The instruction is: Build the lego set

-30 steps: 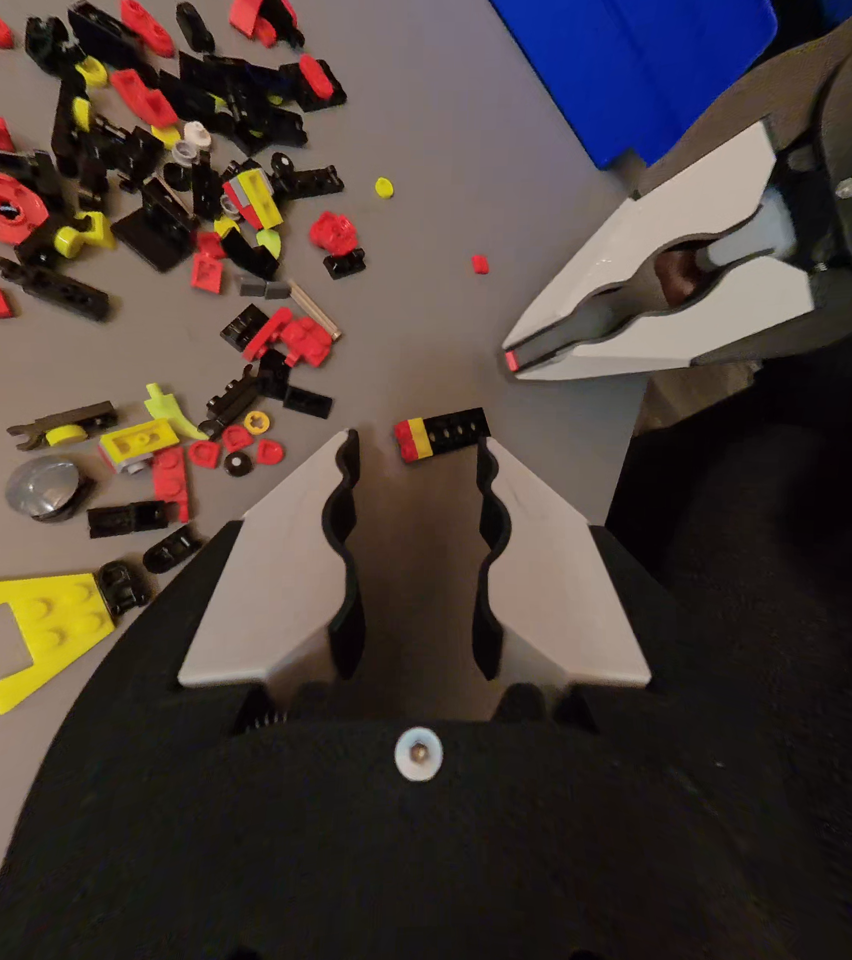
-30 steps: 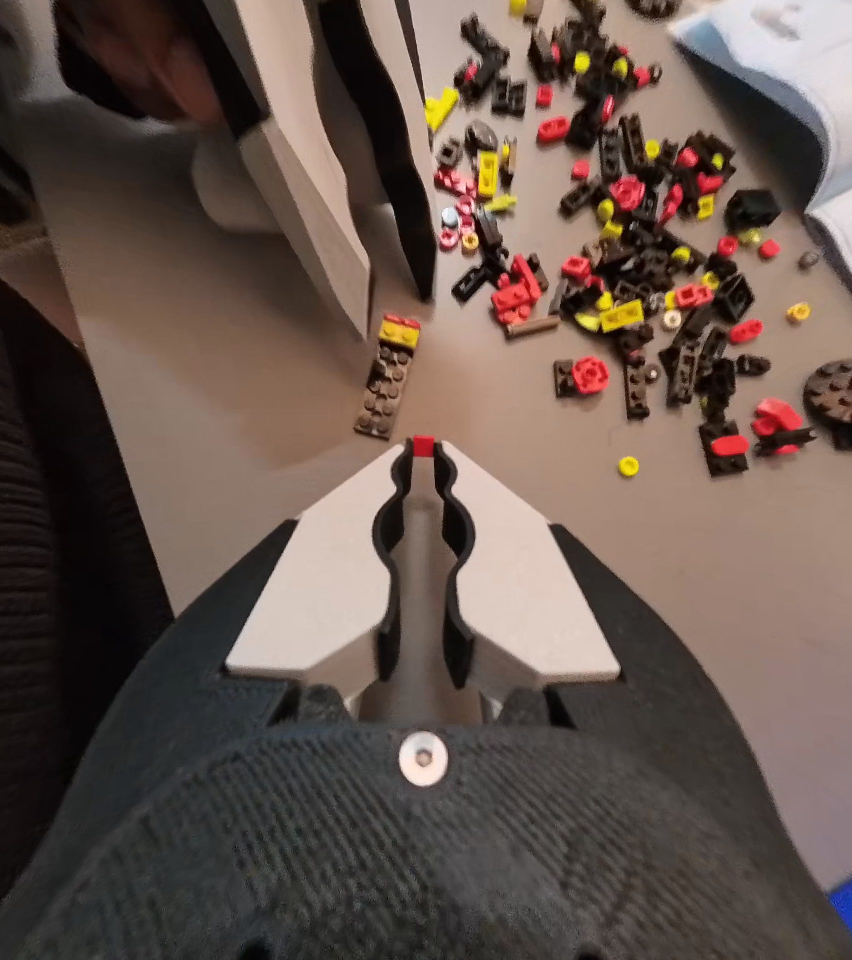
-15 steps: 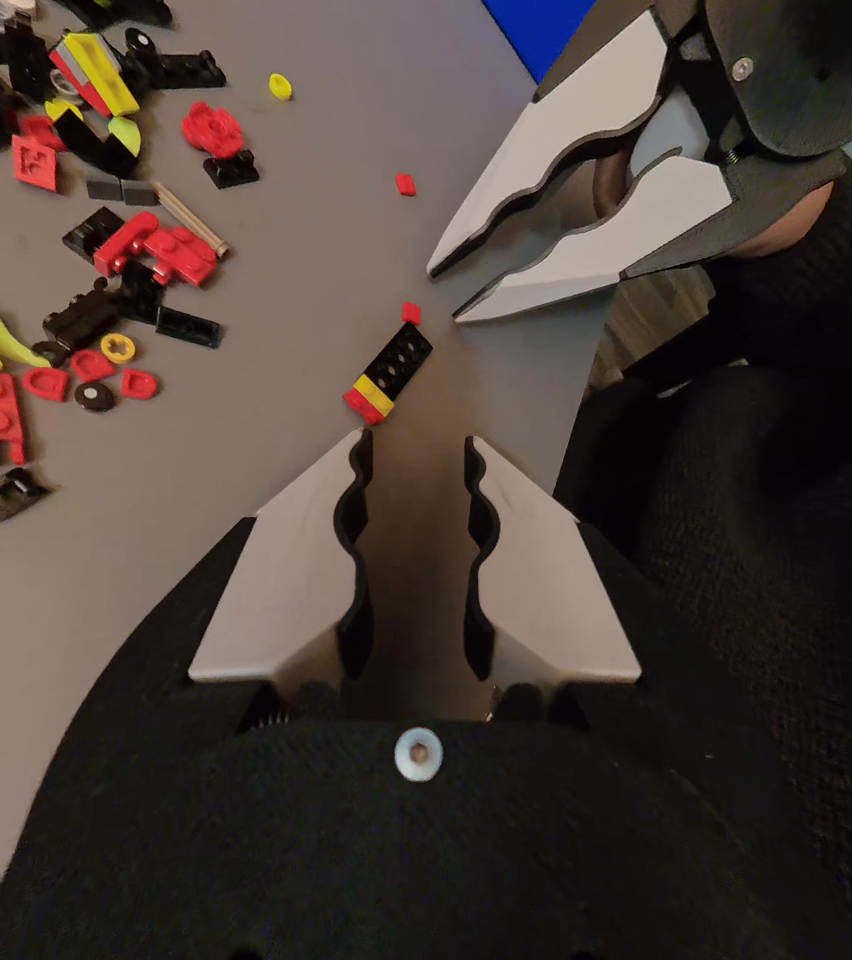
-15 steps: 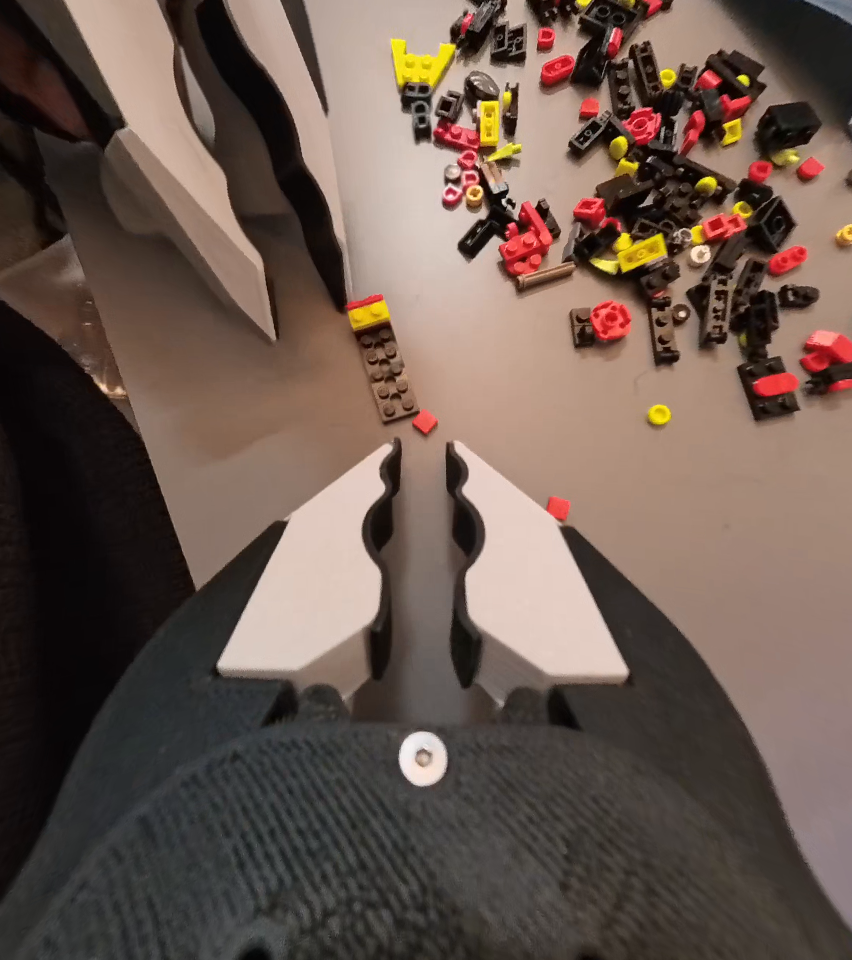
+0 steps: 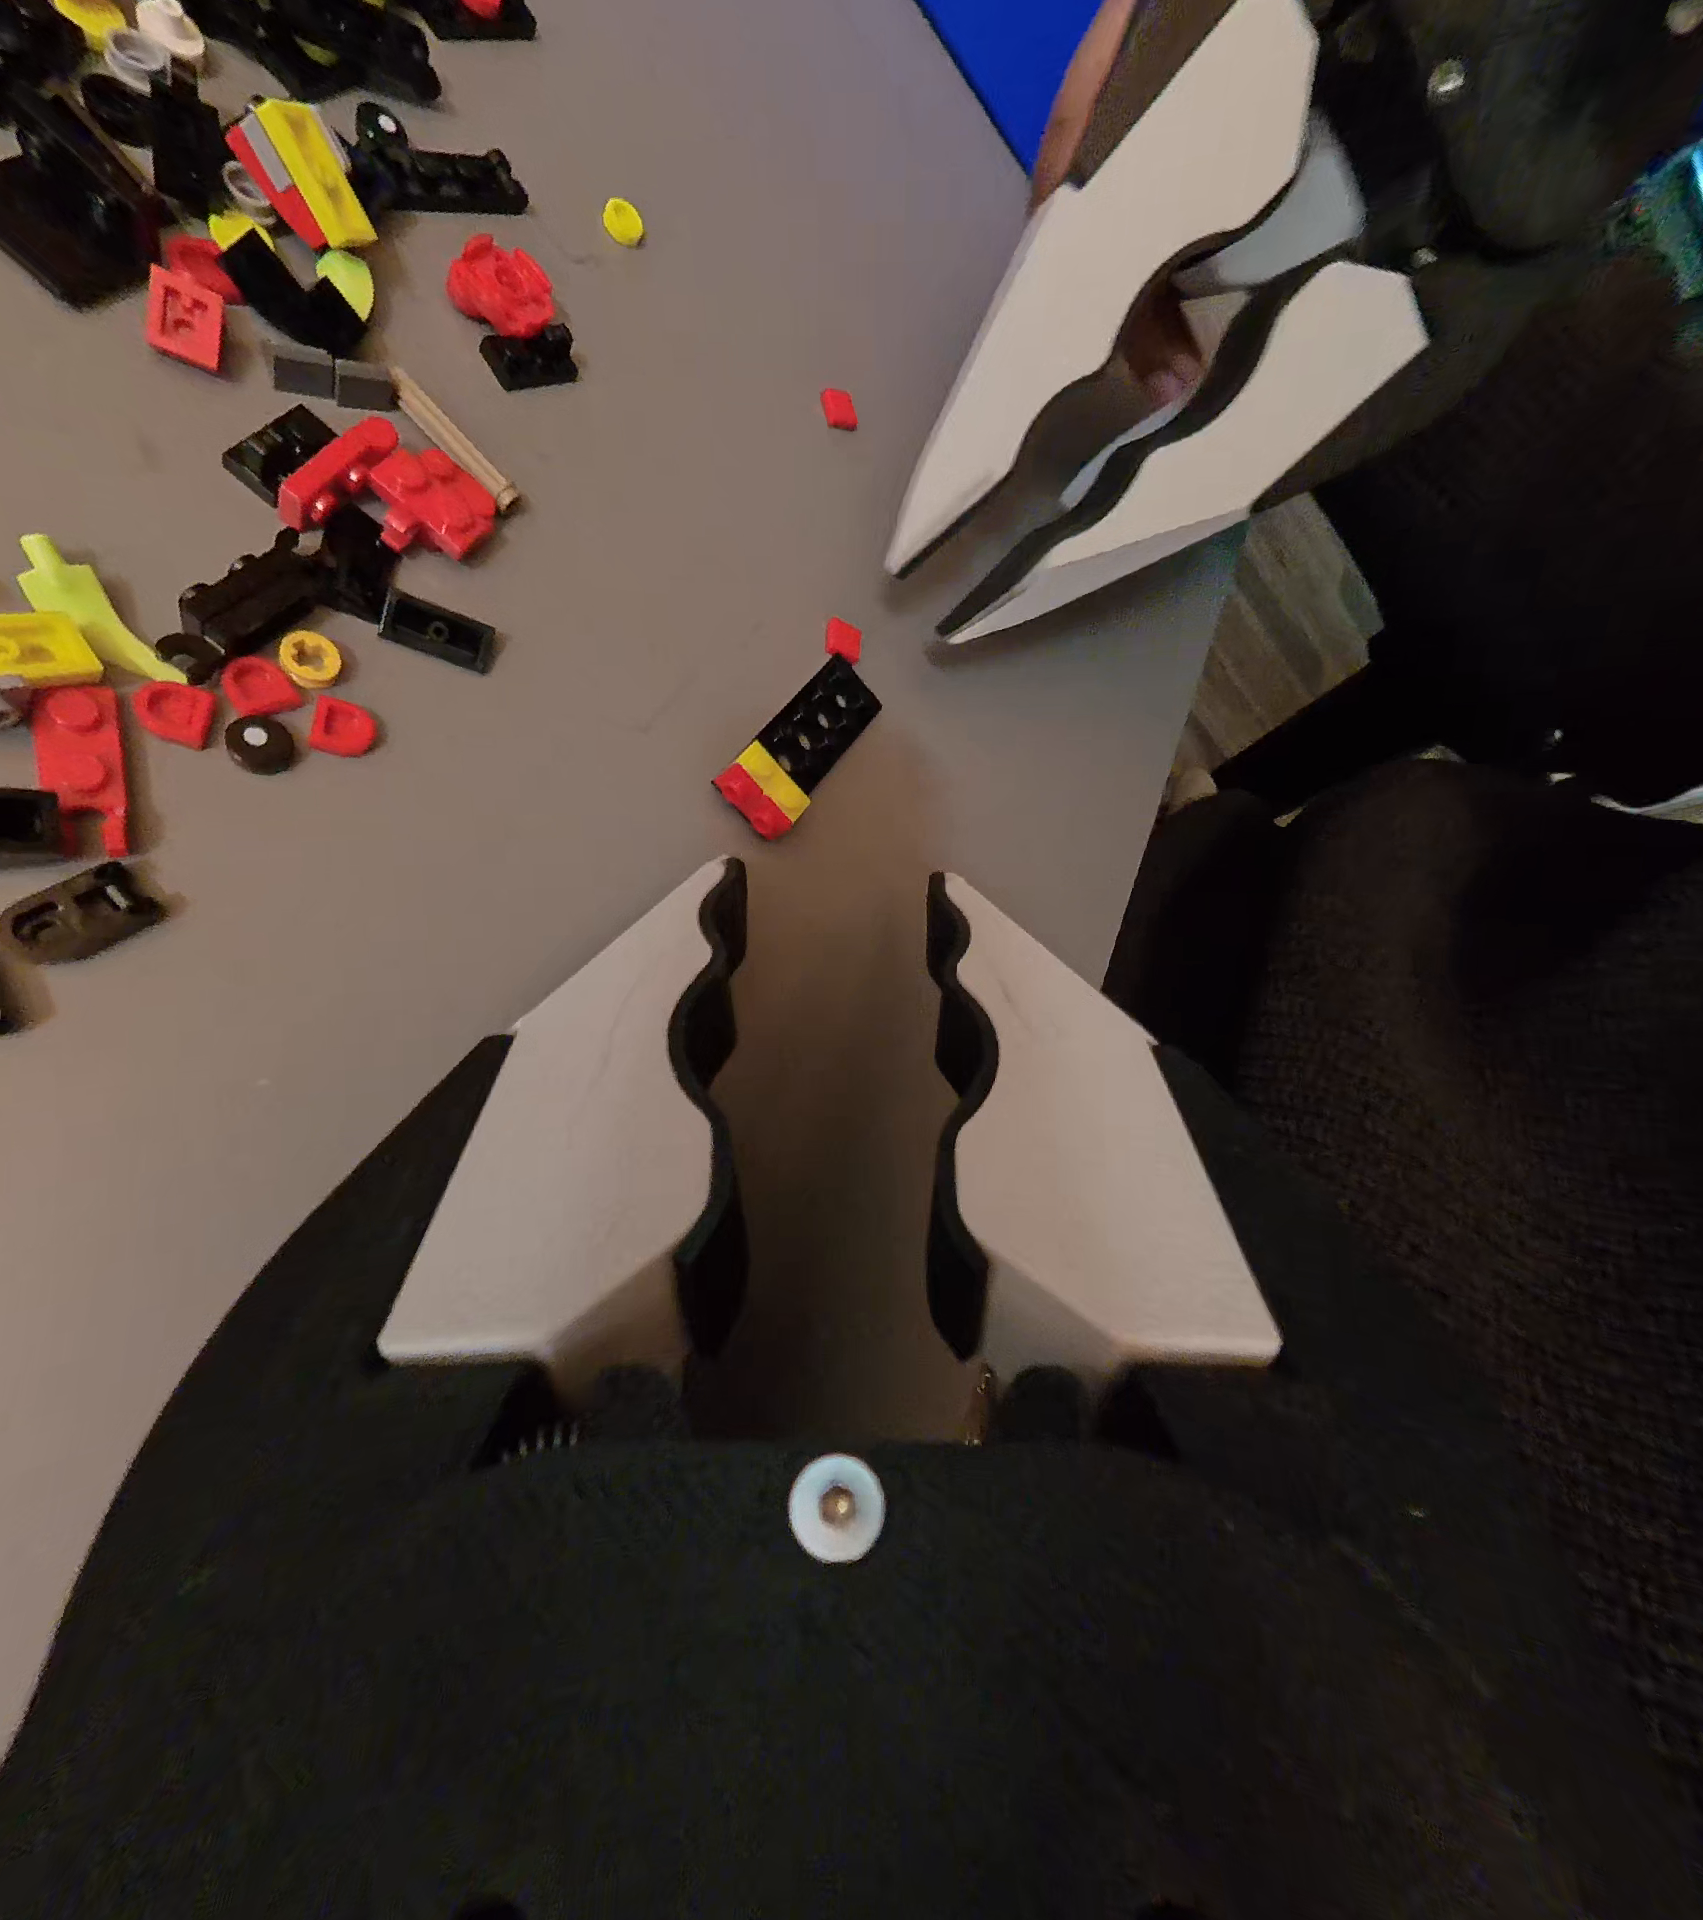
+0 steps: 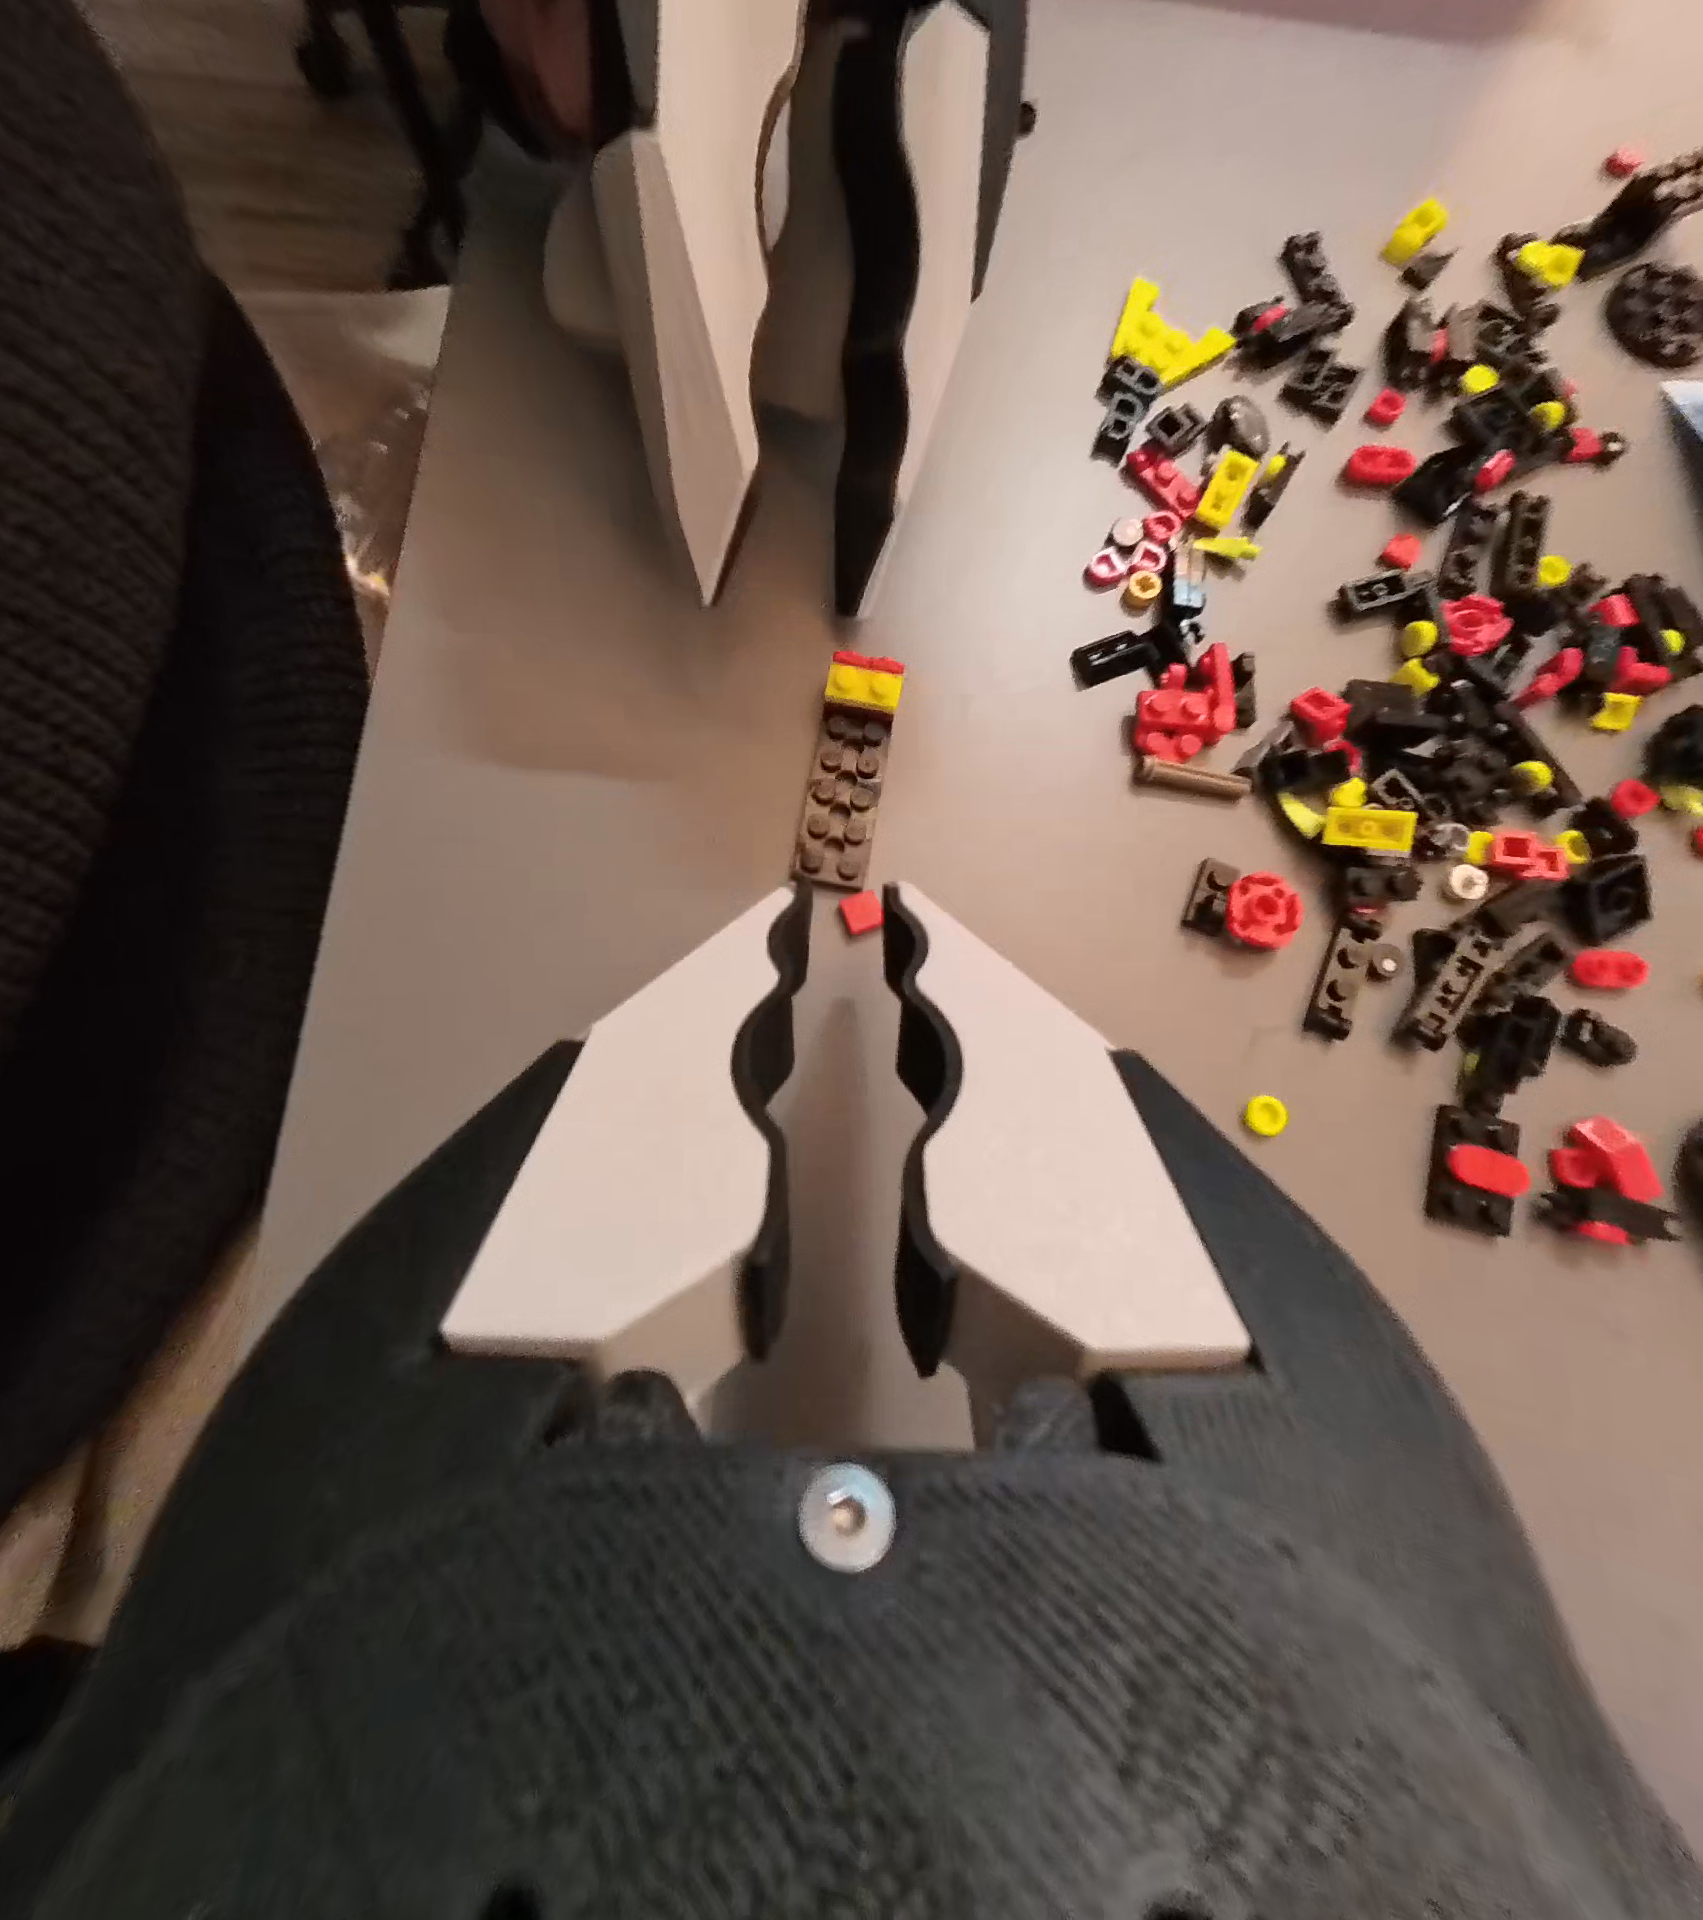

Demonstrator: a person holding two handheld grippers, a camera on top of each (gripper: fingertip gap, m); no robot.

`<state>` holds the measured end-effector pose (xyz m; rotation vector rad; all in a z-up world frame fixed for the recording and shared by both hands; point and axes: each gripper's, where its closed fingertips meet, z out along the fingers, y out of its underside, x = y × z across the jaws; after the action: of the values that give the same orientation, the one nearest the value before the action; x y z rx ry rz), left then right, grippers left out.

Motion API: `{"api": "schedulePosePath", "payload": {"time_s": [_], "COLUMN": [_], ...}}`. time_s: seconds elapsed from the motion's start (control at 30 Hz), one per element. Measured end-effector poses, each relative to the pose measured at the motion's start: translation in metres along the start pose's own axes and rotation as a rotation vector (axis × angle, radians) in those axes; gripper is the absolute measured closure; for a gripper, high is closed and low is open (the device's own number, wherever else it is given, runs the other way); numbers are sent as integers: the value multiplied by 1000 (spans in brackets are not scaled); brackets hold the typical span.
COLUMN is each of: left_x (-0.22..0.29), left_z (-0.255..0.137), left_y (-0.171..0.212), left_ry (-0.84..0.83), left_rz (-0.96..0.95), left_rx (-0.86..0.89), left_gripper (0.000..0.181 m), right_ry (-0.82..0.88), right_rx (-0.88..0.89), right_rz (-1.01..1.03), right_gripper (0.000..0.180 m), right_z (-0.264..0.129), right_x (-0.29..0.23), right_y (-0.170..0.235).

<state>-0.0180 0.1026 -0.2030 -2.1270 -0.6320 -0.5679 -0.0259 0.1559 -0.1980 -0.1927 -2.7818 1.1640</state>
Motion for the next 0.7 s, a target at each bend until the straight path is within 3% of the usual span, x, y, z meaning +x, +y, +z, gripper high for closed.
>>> {"api": "schedulePosePath", "payload": {"time_s": [0.4, 0.57, 0.7], "left_x": [0, 0, -1], "left_z": [2, 2, 3], "left_y": [-1, -1, 0], "left_ry": [6, 5, 4], "left_rz": [10, 11, 4], "left_rx": [-3, -7, -10], "left_gripper": [146, 146, 146], "right_ry": [-49, 16, 99], "right_rx": [-115, -101, -41], "right_rz": [-103, -62, 82], "right_gripper": [173, 174, 174], "right_z": [15, 9, 11], "right_x": [2, 10, 17], "right_y": [13, 9, -12]}}
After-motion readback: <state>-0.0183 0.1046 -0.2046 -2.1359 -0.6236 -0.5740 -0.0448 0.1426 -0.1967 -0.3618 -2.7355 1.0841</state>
